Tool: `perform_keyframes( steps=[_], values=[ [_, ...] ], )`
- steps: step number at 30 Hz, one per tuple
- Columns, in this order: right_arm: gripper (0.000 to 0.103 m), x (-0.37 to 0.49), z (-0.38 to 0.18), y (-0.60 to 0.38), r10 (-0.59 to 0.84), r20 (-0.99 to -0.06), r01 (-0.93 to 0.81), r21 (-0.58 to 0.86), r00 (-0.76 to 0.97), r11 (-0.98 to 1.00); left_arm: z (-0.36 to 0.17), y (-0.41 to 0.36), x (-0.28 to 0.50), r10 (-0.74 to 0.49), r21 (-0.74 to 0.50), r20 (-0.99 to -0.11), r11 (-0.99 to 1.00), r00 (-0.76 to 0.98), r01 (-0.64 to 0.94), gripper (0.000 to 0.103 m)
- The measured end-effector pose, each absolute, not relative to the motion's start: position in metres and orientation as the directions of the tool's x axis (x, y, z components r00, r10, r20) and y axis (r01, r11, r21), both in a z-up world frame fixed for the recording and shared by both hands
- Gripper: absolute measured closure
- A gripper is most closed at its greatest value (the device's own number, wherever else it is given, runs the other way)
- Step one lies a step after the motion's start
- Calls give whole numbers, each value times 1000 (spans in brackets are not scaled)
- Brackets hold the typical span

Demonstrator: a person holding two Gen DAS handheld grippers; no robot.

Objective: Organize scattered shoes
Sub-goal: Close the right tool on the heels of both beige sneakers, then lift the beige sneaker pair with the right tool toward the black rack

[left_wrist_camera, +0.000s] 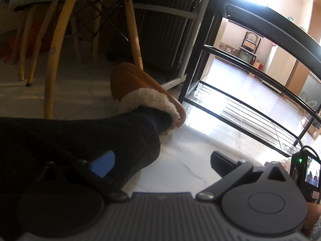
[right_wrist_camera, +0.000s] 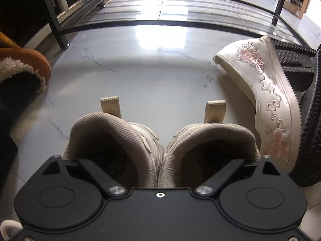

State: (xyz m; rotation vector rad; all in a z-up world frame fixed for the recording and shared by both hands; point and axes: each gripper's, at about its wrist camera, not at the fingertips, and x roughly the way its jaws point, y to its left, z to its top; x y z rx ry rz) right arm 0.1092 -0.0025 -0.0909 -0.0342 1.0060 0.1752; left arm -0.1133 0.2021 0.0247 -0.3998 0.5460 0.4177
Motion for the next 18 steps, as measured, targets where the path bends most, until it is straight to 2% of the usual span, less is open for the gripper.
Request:
perform_keyframes(
  steps=[2, 5, 10, 18],
  values=[
    [48, 108, -88, -5, 134, -832, -163, 53, 538, 985, 24, 202, -113, 273, -248, -571, 842, 774, -479, 1],
    [54, 107, -84, -8, 145, -828, -156, 70, 541, 985, 24, 201, -112, 276, -243, -574, 842, 771, -482, 1],
    [58, 95, -84, -12, 133, -795, -118, 78, 591, 990, 23, 202, -112, 276, -240, -575, 843, 770, -482, 1],
    [58, 73, -75, -17, 146, -730, -128, 81, 667, 988, 24, 201, -112, 283, -230, -577, 844, 766, -485, 1]
  ],
)
